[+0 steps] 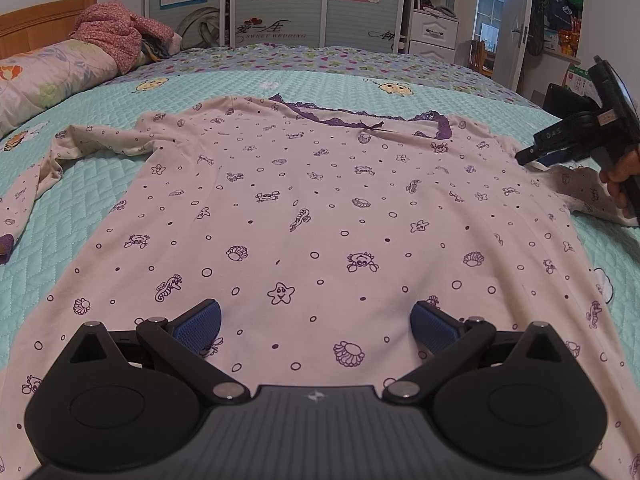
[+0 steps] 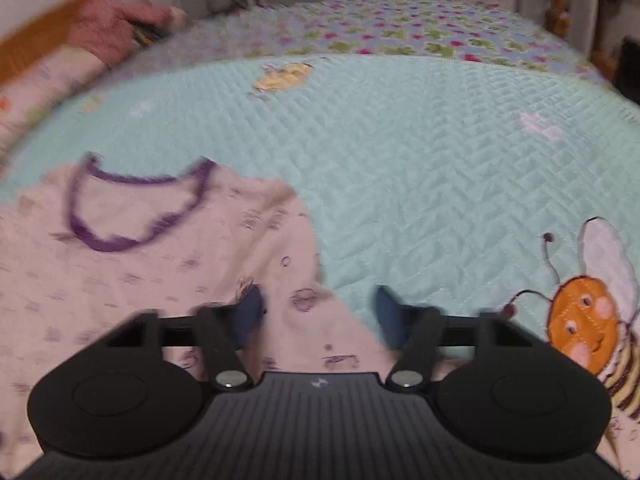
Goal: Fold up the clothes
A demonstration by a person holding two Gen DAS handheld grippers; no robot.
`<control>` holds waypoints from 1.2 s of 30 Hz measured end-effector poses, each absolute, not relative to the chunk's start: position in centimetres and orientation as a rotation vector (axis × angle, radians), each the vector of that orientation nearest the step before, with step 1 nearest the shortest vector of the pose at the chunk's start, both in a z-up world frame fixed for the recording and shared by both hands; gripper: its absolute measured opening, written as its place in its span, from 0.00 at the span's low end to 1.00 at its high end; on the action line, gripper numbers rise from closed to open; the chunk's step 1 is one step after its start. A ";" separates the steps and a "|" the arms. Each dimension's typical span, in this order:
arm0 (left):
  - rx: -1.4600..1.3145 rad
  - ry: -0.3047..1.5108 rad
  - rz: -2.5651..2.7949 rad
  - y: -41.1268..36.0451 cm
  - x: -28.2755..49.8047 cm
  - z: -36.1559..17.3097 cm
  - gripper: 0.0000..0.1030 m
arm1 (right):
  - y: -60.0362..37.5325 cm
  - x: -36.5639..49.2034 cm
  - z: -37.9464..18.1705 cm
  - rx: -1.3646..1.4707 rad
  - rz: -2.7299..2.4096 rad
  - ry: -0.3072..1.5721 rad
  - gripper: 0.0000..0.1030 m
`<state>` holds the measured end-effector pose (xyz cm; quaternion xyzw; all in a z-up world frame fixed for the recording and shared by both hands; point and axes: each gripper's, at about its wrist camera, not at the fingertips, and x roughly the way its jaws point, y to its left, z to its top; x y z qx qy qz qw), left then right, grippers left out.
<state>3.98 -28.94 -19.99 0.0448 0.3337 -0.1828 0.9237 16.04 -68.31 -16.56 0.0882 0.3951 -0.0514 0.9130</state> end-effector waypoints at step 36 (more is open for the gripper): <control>0.096 0.682 -0.372 -29.0 3.8 -20.0 1.00 | -78.7 2.3 -14.6 -0.016 -0.526 0.937 0.02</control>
